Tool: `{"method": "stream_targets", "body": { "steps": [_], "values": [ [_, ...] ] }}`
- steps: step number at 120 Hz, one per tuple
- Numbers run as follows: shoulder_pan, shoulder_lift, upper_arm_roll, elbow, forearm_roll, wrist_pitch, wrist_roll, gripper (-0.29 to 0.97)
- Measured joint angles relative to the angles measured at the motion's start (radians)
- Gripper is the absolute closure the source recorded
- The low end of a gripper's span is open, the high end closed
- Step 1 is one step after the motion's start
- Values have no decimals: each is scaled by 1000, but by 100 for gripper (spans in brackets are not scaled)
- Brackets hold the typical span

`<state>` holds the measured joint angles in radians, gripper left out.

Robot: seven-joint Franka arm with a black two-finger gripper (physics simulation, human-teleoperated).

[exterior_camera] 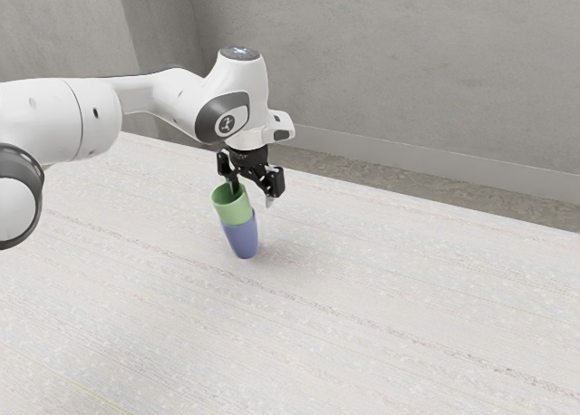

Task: Place the left cup onto the right cup

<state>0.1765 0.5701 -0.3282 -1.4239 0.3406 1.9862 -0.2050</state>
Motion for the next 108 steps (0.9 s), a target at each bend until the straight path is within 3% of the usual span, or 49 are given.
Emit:
{"method": "stream_targets", "body": {
  "steps": [41, 87, 108],
  "values": [
    [-1, -36, -5, 3, -9, -2, -2, 1],
    [-10, -208, -6, 0, -58, -96, -1, 0],
    [-9, -287, 5, 0, -112, -172, 1, 0]
  ]
}}
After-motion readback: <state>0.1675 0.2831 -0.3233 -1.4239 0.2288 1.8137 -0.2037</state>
